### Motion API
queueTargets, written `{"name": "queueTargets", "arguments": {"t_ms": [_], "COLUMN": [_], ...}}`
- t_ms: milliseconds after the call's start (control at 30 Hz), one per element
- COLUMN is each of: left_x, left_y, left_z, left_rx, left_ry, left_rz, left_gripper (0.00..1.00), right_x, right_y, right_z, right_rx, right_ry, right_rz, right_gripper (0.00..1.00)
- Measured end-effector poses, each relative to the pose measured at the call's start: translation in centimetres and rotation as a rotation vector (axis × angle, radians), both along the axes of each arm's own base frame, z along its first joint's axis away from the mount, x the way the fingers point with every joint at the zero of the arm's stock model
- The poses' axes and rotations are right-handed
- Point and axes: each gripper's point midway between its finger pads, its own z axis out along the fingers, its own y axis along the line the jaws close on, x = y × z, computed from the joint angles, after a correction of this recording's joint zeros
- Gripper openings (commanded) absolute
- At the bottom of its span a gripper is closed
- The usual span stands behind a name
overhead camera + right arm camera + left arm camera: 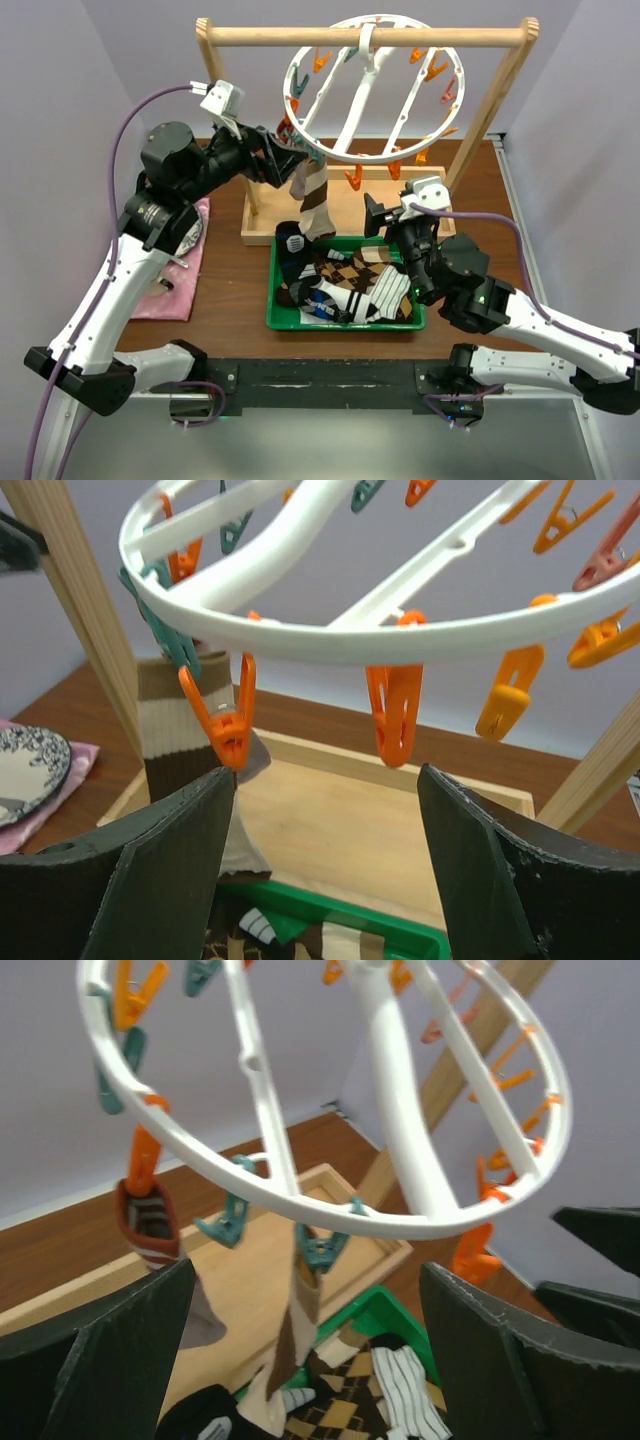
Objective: Clip the socks to the hanger
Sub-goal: Open the clamp at the hanger.
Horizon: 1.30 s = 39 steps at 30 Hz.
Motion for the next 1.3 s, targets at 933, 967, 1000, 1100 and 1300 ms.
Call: {"name": "queueTargets", "arguments": {"t_ms": [933, 967, 1000, 1100, 1300], "left_x": [-0.4, 0.8, 1.6, 3.9, 5.8], "left_y": [-8.5, -7.9, -7.3, -5.6, -3.6], "left_z": [-7.3, -7.6, -7.9, -8.4, -7.5], "left_rx": [-0.006, 0.012, 0.028, 0.065, 0.073], "left_ry": [0.053, 0.046, 0.042, 0.032, 0.007], "left_rz": [-0.294, -0.244, -0.204, -0.095, 0.009], "left_gripper": [1.0, 1.0, 1.0, 1.0, 1.0], "right_x": [-1.2, -1.2, -1.2, -1.3, -1.0], "right_y": [-3.0, -3.1, -3.0, -3.0, -2.1], "right_z": [0.8, 0.6, 0.4, -0.1, -1.1], "right_rx": [0.115, 0.119, 0.12, 0.126, 0.113], "right_ry": [-0.041, -0.038, -0.035, -0.027, -0.012], "right_rz": [-0.004, -0.003, -0.002, 0.002, 0.013], "right_gripper": [0.59, 0.6, 0.6, 0.62, 0.65]}}
